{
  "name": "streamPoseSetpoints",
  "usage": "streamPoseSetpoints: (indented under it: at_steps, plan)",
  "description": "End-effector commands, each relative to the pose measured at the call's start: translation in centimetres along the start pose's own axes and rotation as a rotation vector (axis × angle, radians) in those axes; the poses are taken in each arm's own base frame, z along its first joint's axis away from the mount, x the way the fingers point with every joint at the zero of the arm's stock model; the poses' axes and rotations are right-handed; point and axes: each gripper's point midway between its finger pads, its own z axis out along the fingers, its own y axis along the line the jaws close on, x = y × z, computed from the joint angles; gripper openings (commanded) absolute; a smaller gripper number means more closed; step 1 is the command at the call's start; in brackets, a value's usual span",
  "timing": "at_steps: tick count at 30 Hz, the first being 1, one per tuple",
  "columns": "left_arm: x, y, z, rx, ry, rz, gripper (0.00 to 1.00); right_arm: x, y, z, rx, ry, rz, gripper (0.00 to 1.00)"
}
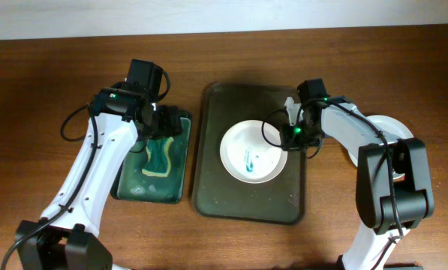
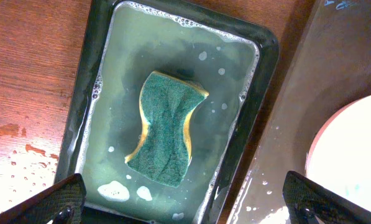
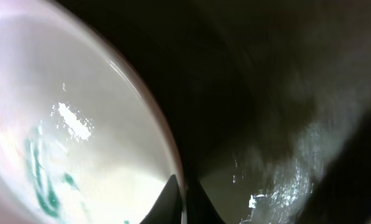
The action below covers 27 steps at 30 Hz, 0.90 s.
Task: Clean dirty plates on tray and stack at the side
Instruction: 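Grasp the last stained plate rim with the right gripper, then pick the sponge from the basin with the left gripper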
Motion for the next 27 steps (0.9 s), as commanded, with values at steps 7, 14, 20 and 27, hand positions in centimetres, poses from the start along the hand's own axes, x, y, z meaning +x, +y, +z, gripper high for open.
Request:
streamPoseSetpoints:
  at_steps: [7, 14, 20, 27]
  plan:
    - [-0.1, 0.0, -0.1, 0.000, 0.004, 0.012, 0.99, 2.4, -1.0, -0.1, 0.077, 0.087, 0.240, 0.17]
    - [1.7, -0.1, 8.6, -0.077, 0.206, 0.078, 0.52, 1.5, -0.6, -1.7, 0.066, 0.034, 0.014, 0.34]
    - [4.7, 1.8, 15.5, -0.150, 0.392, 0.042, 0.14, 0.9, -0.9, -4.5, 0.129, -0.038, -0.003, 0.42]
    - [3.2, 0.0, 11.4, -0.026, 0.355, 0.022, 0.00, 0.9, -1.0, -4.5, 0.140, -0.040, -0.004, 0.42]
